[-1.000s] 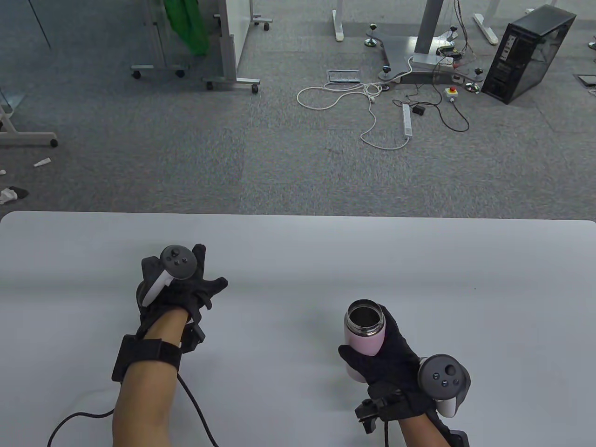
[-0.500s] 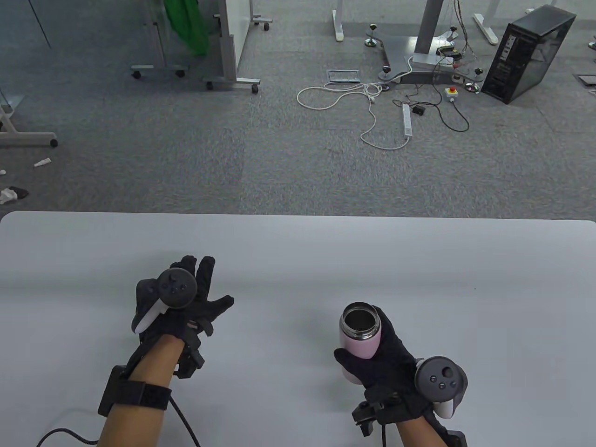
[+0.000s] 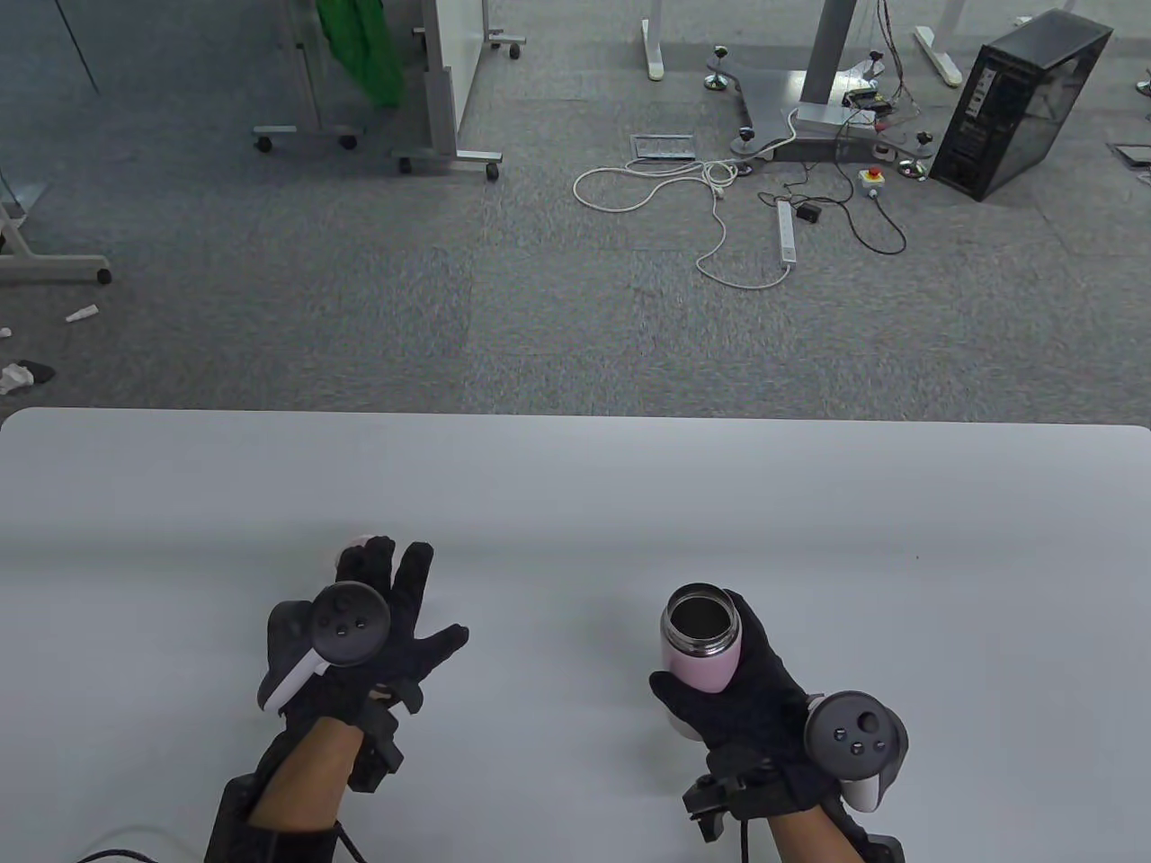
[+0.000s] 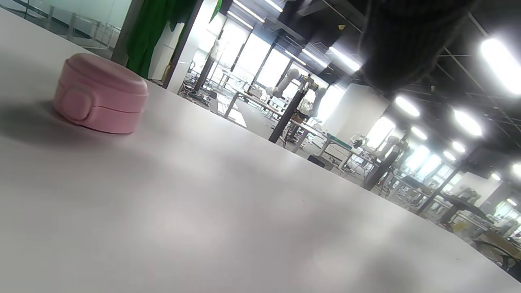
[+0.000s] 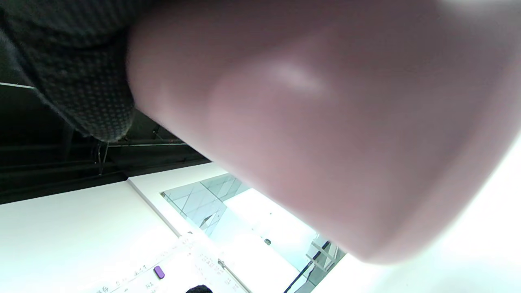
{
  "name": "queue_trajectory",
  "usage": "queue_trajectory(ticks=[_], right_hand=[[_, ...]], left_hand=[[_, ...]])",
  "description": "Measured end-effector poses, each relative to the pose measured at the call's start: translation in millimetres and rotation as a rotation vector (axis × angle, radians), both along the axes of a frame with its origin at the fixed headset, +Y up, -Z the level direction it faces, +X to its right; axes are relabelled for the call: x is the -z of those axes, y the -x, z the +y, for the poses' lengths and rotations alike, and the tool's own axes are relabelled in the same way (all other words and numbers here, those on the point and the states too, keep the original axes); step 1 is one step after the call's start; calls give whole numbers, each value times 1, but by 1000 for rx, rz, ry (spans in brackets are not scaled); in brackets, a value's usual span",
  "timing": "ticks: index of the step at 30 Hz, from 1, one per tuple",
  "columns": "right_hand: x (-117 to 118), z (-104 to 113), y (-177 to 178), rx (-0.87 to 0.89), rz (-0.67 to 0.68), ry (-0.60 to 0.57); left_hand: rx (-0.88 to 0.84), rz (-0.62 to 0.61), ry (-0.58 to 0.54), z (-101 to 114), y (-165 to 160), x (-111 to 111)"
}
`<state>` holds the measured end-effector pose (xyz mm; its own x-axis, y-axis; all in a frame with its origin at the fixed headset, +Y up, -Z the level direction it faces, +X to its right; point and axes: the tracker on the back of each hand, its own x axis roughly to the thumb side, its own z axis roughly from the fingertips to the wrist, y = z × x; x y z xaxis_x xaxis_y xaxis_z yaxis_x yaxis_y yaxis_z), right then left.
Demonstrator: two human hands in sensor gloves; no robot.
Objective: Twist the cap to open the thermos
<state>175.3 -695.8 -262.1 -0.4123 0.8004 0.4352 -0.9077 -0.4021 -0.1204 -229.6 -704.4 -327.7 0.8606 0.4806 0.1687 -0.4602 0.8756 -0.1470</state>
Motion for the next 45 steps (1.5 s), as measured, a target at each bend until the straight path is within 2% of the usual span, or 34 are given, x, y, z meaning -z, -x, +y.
queue_trajectory(ticks=[8,11,13,19,32,38,45], right_hand=[[-3,-5,-7,11,-41,21],[-5,-3,-7,17,-50,13],[-6,-1,-8,22,-56,11],[-1,1,-13,44,-70,24],[32,20,-25,50,-133,70],[53,22,-28,139,-129,143],[73,19,-26,115,-169,204]], left_hand=[[-50,-45,-18,-21,-8,-10],[-44,-59,20,-21,-7,-9],[-82,-66,-5,-21,-8,-9],[-64,-85,18,-27,-14,-7],[-44,-78,29,-16,-7,-15],[-55,-49,14,-8,5,-24],[-74,-39,8,-3,12,-33]])
